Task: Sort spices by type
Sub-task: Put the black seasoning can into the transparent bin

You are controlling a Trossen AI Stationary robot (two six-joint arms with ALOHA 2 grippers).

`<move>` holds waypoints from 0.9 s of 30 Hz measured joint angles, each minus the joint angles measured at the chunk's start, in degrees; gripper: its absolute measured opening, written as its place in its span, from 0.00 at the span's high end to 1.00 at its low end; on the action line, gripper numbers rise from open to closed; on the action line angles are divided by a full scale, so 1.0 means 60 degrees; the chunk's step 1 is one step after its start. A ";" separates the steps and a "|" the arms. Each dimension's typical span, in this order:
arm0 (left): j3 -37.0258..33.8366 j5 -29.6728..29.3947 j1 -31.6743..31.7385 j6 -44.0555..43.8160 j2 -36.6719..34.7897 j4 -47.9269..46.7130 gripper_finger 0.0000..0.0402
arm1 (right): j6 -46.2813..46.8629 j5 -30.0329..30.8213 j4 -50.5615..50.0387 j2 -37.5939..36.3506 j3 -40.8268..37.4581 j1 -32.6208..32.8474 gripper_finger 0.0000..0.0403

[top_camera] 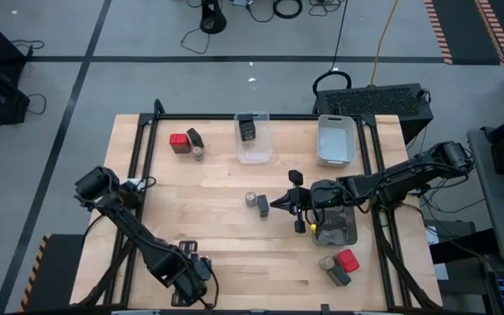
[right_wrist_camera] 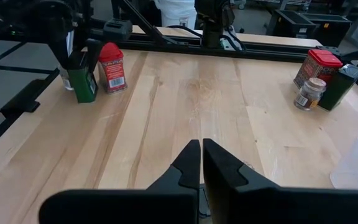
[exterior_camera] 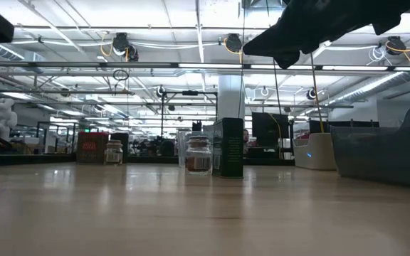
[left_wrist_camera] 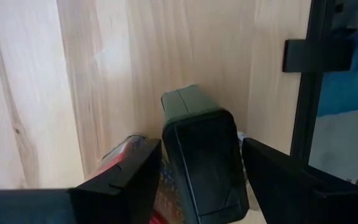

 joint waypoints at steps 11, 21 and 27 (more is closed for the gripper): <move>0.0000 0.0015 0.0168 0.0098 -0.0018 -0.0006 0.66 | 0.0003 0.0003 0.0002 0.0000 0.0000 0.0000 1.00; 0.0399 0.0187 0.0753 0.1488 -0.0022 0.0002 0.63 | 0.0002 0.0003 0.0002 0.0000 0.0000 0.0000 1.00; 0.1239 0.0134 0.1546 0.3100 -0.0022 -0.0941 0.66 | -0.0001 0.0004 -0.0153 0.0000 0.0000 0.0002 1.00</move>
